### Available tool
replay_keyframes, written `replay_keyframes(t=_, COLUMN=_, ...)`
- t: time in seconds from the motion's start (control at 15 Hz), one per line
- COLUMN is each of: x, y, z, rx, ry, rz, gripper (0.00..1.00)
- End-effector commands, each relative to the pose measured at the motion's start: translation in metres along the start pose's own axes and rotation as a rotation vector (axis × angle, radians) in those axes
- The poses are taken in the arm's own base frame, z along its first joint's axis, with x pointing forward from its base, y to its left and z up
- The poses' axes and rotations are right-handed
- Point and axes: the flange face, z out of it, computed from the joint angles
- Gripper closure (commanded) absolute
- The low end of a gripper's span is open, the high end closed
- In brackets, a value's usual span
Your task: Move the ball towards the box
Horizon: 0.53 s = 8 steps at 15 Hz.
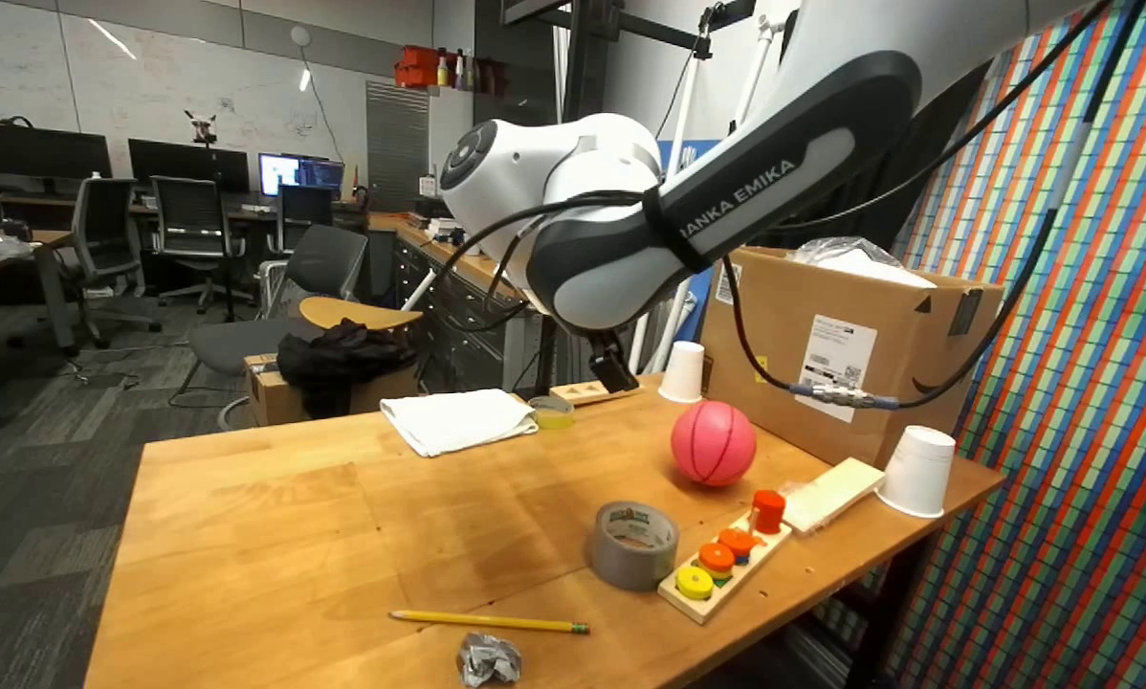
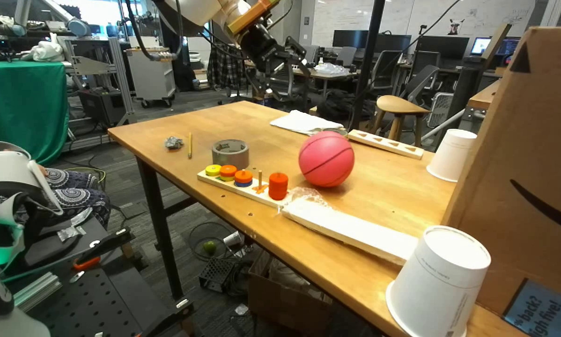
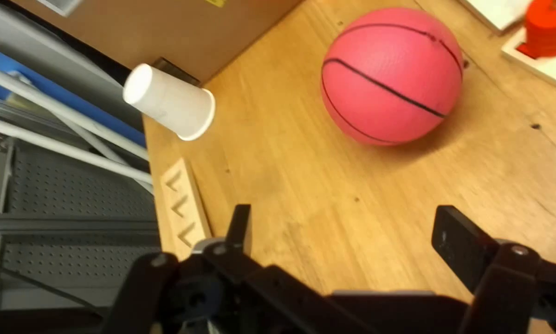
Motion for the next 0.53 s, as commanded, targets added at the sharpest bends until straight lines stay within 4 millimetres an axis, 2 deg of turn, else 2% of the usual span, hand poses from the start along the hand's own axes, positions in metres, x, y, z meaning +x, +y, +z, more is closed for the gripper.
replay_keyframes(t=0.0, x=0.009, y=-0.013, z=-0.002, rx=0.166, ry=0.102, rz=-0.053, gripper=0.0)
replay_keyframes(t=0.47, x=0.007, y=-0.044, z=0.066, rx=0.546, ry=0.018, rz=-0.163, gripper=0.0)
